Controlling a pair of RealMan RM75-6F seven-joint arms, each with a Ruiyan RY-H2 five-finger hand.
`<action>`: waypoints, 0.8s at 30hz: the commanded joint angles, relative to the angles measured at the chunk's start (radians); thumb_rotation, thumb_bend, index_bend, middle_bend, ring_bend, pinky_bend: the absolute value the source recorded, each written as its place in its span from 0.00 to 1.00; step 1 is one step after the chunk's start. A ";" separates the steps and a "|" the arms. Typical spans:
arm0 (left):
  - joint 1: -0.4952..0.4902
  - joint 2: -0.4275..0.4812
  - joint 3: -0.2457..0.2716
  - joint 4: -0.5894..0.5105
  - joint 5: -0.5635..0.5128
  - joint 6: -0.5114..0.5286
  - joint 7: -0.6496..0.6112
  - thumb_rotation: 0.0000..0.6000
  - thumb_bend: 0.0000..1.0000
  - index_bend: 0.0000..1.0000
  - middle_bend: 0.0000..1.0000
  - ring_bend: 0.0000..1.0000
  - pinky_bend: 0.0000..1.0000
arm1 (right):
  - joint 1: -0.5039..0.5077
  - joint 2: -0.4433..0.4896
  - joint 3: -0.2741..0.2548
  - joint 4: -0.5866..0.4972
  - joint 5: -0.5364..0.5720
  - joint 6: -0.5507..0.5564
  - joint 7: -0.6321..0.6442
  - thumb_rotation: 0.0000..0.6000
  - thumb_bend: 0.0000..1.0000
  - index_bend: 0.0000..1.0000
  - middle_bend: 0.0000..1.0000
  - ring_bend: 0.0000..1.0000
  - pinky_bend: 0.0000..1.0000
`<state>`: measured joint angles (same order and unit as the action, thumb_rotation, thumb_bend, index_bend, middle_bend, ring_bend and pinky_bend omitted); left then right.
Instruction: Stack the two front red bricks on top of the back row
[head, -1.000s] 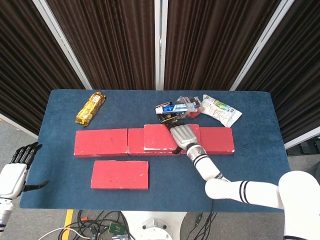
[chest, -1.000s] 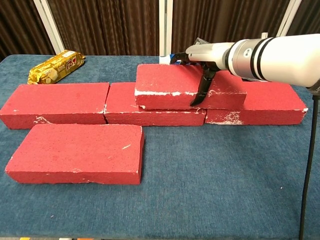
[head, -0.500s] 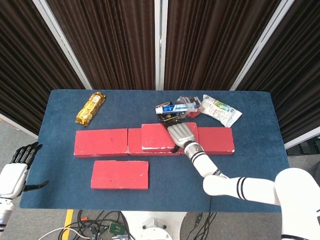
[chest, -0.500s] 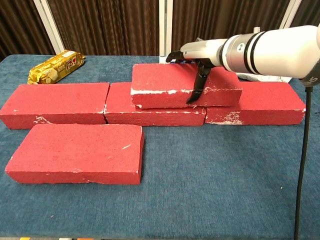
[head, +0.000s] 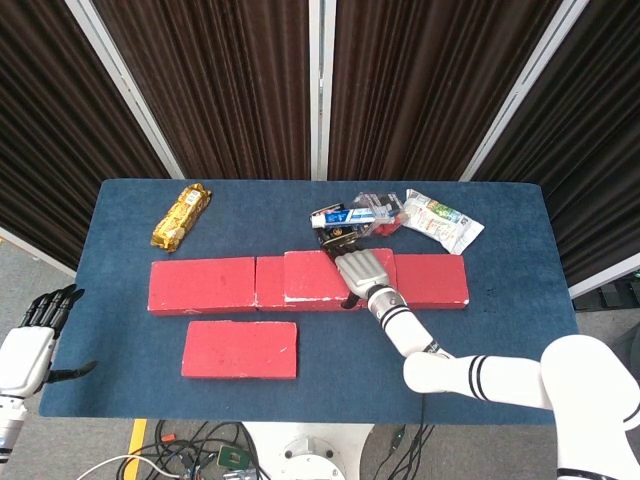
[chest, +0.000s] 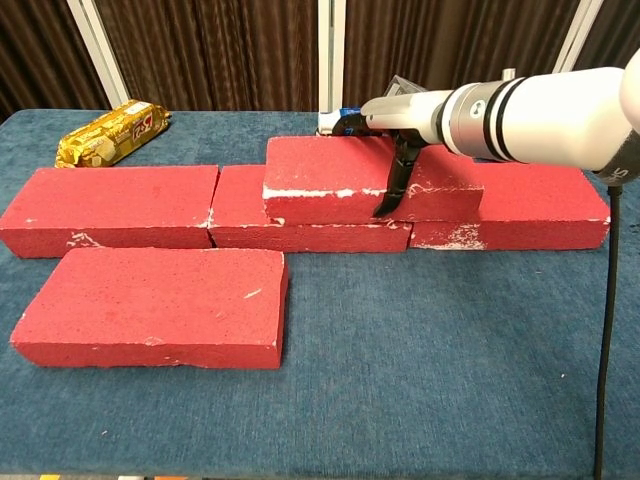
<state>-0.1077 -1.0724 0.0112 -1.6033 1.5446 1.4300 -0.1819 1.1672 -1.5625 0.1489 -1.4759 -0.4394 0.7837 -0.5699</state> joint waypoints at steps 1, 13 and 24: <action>0.000 0.000 0.000 0.002 -0.001 0.000 -0.002 1.00 0.05 0.00 0.00 0.00 0.00 | 0.003 -0.002 -0.002 0.005 0.003 -0.003 0.002 1.00 0.10 0.00 0.08 0.08 0.27; 0.000 -0.002 0.000 0.005 -0.001 0.000 -0.006 1.00 0.05 0.00 0.00 0.00 0.00 | 0.005 0.001 -0.008 0.005 -0.003 -0.006 0.025 1.00 0.08 0.00 0.01 0.01 0.23; 0.001 -0.003 0.000 0.006 -0.003 -0.001 -0.009 1.00 0.05 0.00 0.00 0.00 0.00 | -0.011 -0.002 -0.012 0.003 -0.025 0.005 0.053 1.00 0.00 0.00 0.00 0.00 0.04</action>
<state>-0.1070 -1.0752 0.0113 -1.5970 1.5418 1.4286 -0.1907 1.1565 -1.5644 0.1367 -1.4727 -0.4639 0.7889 -0.5173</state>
